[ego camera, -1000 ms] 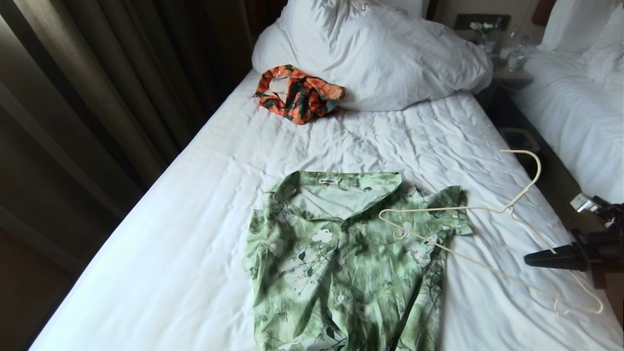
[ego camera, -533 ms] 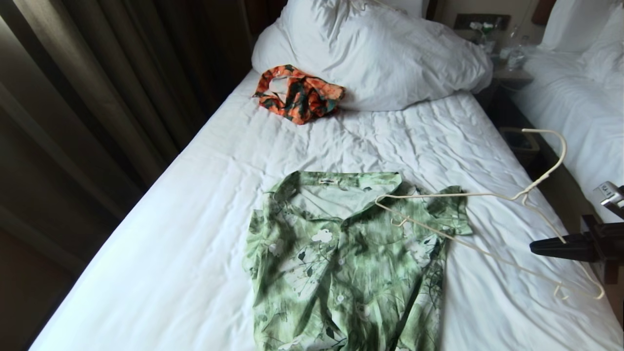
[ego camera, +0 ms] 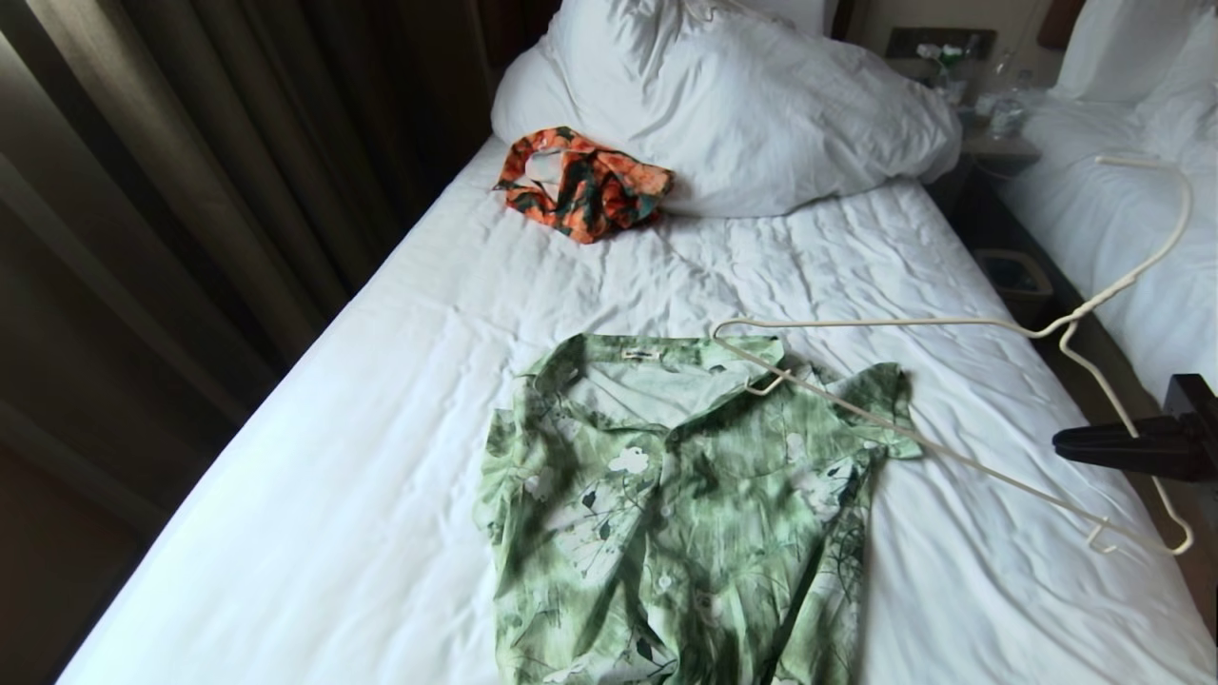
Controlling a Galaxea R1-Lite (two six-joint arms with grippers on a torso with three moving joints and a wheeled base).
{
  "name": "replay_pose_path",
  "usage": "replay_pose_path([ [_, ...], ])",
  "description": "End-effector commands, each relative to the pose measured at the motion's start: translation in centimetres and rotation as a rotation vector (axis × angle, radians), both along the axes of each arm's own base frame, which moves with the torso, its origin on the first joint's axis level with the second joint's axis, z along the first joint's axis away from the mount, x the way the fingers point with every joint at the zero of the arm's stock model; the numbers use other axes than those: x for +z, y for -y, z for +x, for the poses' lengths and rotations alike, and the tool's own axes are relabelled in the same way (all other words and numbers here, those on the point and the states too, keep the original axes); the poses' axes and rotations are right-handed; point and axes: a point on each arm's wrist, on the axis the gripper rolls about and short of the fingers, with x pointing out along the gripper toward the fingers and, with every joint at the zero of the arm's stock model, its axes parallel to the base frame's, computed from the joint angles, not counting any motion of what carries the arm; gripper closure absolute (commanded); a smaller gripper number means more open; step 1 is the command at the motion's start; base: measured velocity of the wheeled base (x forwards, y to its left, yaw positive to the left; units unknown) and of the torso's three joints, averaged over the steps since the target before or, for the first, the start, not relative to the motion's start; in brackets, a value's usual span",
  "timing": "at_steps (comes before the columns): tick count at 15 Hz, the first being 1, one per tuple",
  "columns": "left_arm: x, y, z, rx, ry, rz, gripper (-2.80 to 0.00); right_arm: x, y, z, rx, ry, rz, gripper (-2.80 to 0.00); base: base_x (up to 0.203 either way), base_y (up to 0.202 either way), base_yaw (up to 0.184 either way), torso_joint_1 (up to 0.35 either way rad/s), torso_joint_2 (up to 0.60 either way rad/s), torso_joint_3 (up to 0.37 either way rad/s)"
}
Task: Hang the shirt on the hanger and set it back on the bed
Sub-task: Lift the shirt and hanger
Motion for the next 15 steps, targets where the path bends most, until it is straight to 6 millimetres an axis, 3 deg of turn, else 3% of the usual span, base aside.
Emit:
replay_pose_path([
  [1,0.0,0.0,0.0,0.002,-0.003,-0.002,0.0,1.0,-1.5,0.0,0.056,0.033,-0.004,0.0,0.0,0.0,0.0,0.0,0.0,0.0],
  [3,0.3,0.0,-0.1,0.003,0.007,-0.001,0.0,1.5,-1.7,0.5,0.059,0.055,-0.008,0.0,0.0,0.0,0.0,0.0,0.0,0.0],
  [6,4.1,0.2,0.2,-0.075,0.003,-0.013,0.0,1.7,-2.2,1.5,0.079,0.068,-0.006,0.0,0.0,0.0,0.0,0.0,0.0,0.0],
  [8,6.7,0.3,2.2,-0.164,-0.108,-0.046,0.0,2.5,-2.8,2.0,0.095,0.067,0.002,0.0,0.0,0.0,0.0,0.0,0.0,0.0],
  [12,9.4,1.1,10.4,-0.321,-0.394,-0.145,0.0,3.7,-3.2,3.0,0.107,0.068,0.012,0.0,0.0,0.0,0.0,0.0,0.0,0.0],
  [15,8.4,2.4,18.4,-0.4,-0.56,-0.22,0.0,4.0,-3.5,3.5,0.12,0.078,0.01,0.0,0.0,0.0,0.0,0.0,0.0,0.0],
])
